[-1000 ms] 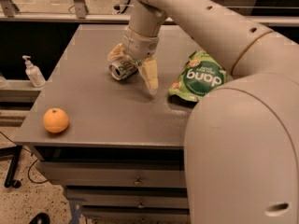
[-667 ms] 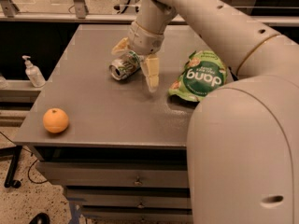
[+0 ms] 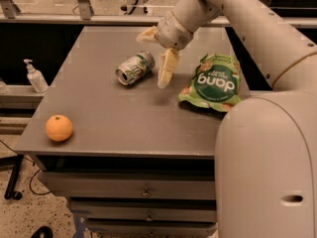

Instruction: Knock 7up can over

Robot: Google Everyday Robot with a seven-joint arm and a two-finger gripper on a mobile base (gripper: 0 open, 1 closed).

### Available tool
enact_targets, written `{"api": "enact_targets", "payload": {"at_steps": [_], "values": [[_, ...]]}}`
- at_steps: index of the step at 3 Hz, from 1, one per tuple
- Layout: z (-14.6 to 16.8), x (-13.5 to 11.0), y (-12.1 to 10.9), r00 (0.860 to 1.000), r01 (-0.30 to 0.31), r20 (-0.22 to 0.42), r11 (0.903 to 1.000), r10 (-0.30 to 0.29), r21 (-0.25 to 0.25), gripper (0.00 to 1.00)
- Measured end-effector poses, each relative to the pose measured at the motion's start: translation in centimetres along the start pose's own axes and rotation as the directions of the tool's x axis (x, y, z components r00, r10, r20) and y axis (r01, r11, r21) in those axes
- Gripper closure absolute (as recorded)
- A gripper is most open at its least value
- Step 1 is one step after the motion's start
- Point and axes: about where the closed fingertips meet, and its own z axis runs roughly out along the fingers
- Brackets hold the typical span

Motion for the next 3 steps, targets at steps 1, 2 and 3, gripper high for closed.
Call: {"api": "enact_targets", "payload": {"at_steps": [1, 2, 3], "values": [[-2.0, 1.1, -0.4, 0.971, -0.189, 0.162, 0.9781, 0.174, 0.087, 0.0], [-4.7, 3.3, -0.5, 0.867, -0.417, 0.366, 0.8941, 0.337, 0.164, 0.0], [-7.7, 6.2, -0.9, 0.735, -0.596, 0.54, 0.77, 0.411, 0.226, 0.0]]}}
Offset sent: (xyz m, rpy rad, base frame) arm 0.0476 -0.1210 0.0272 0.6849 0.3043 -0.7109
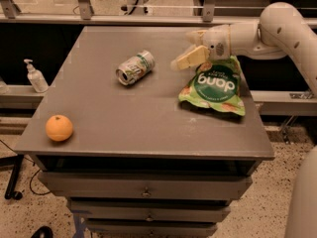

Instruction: Knock 7up can over

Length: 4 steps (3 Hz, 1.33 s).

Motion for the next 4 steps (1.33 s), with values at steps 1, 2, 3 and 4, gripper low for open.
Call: {"api": "enact_targets", "payload": {"at_steps": [1, 2, 3, 4], "values": [[-3.5, -0.2, -4.0, 0.988, -0.08, 0.147, 0.983, 0.056, 0.165, 0.0], [-7.0, -0.6, -8.8, 0.958, -0.126, 0.284, 0.9424, 0.035, 0.31, 0.0], [-9.5, -0.9, -12.6, 0.941, -0.115, 0.338, 0.9084, -0.03, 0.402, 0.0], [-12.0, -2.7, -15.2, 0.939, -0.007, 0.305, 0.876, -0.16, 0.482, 0.0]]}}
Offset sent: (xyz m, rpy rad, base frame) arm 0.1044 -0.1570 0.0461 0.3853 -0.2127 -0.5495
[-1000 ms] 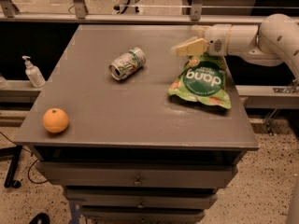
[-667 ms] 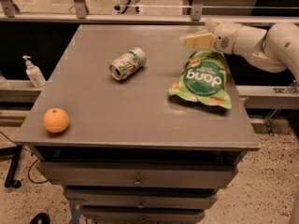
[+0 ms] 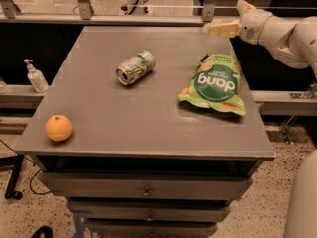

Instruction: Knock 7up can over

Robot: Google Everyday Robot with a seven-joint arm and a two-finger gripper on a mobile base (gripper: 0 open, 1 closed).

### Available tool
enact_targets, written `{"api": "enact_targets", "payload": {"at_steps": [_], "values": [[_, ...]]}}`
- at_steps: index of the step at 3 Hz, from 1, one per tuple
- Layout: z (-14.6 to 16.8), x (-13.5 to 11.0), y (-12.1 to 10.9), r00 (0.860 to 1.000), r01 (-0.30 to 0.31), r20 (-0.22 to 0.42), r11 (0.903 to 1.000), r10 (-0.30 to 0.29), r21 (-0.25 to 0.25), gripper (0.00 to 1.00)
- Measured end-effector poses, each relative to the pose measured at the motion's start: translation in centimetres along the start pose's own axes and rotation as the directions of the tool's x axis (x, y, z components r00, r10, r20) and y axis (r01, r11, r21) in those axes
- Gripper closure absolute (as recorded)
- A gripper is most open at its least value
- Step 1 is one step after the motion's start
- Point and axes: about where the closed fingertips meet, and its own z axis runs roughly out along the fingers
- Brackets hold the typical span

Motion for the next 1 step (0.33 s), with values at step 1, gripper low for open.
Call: {"api": "enact_targets", "payload": {"at_steps": [1], "values": [[-0.51, -2.05, -0.91, 0.999, 0.023, 0.027, 0.9995, -0.023, 0.019, 0.0]]}}
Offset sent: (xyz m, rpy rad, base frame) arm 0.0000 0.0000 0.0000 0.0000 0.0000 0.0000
